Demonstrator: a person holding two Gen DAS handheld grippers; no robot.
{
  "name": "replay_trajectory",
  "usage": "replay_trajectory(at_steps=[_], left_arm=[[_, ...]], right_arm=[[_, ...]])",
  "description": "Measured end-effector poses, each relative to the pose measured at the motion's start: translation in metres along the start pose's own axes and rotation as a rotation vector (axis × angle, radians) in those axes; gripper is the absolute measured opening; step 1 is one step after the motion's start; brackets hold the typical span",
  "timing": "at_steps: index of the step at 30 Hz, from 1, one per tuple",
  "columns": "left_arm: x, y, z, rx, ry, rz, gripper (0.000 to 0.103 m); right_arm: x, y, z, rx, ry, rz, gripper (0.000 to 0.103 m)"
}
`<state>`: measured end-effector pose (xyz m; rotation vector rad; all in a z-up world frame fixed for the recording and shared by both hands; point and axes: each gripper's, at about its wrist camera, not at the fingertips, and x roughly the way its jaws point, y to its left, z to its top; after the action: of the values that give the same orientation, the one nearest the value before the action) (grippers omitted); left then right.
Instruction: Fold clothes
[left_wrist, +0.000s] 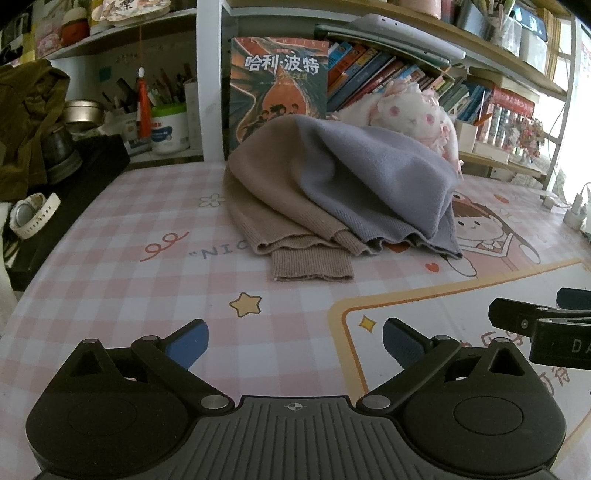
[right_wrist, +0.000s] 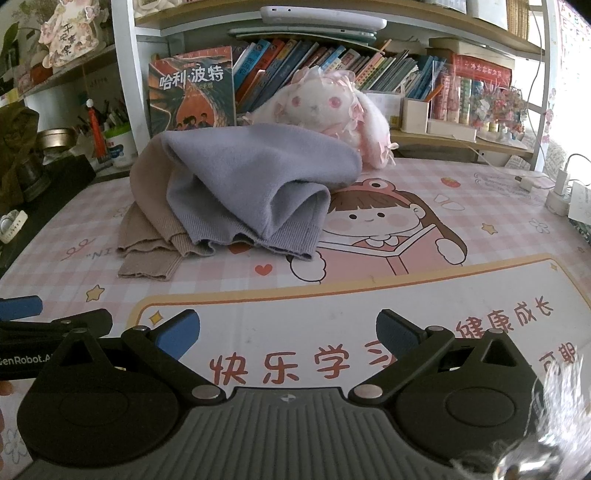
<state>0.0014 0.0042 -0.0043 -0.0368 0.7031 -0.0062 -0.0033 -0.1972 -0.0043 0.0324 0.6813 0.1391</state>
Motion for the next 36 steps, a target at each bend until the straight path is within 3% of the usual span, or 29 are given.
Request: replay_trajectory(at_steps=[25,36], left_arm=[[0.000,-0.029,-0.001,-0.021,0.025,-0.004,0.102],[0.010,-0.069,0.013,-0.095,0.051,0.117,0.102]], right_arm=[[0.007,-0.021,0.002,-0.037,0.023,0.085,0.103],[0.028,-0.079,0.024,-0.039,0.051,0.185,0.103]])
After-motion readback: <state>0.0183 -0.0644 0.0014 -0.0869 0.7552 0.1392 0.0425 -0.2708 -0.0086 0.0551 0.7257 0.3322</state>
